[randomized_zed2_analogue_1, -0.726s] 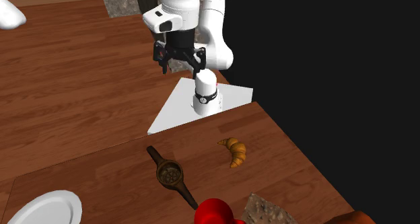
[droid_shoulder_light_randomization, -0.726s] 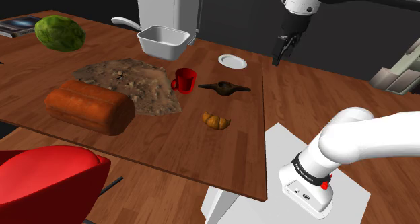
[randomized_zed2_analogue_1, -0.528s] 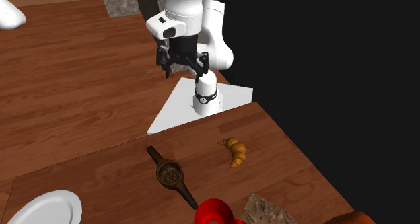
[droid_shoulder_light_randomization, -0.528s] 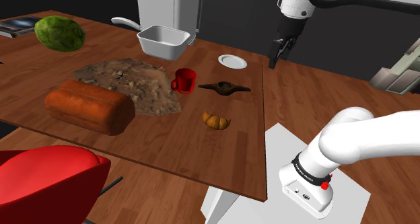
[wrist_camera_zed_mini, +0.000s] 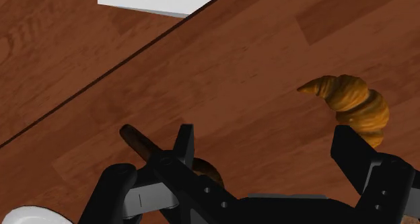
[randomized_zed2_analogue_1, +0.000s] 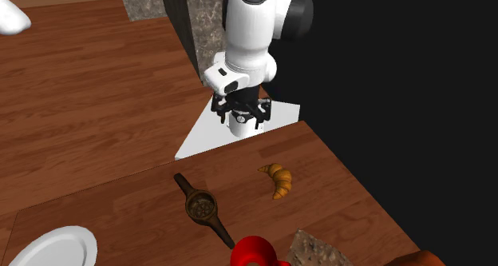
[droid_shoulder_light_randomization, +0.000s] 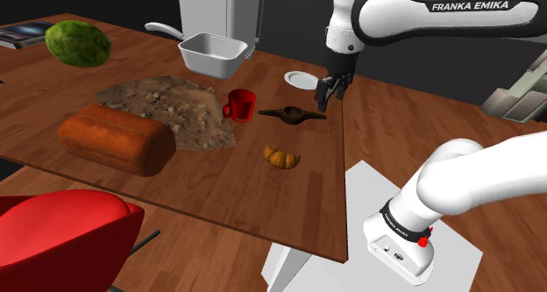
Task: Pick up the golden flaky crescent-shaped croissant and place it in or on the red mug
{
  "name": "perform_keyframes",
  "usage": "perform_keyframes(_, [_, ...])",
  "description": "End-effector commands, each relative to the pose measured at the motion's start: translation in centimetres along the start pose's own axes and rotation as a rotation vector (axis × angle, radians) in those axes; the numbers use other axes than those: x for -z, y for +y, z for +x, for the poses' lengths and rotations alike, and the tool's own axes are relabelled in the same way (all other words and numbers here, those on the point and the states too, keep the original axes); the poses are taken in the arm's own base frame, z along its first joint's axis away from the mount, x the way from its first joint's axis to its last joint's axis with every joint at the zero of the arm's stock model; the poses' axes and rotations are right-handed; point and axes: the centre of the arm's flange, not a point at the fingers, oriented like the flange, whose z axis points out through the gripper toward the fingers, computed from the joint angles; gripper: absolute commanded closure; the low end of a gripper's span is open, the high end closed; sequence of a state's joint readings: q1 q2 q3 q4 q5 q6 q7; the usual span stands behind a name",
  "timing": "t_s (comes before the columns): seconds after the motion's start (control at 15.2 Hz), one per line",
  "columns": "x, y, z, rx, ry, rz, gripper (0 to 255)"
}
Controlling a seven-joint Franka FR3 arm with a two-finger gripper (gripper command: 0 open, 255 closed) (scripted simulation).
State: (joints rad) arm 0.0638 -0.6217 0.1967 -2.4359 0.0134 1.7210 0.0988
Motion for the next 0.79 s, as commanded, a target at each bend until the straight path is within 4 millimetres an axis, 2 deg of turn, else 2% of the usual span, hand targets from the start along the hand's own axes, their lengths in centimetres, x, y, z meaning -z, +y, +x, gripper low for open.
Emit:
perform_keyframes(0.0, [-1.7, -1.7, 1.1, -0.003, -0.012, 0.006, 0])
perform_keyframes(0.73, [-10.4, -11.8, 7.0, -0.012, -0.079, 0.038, 0])
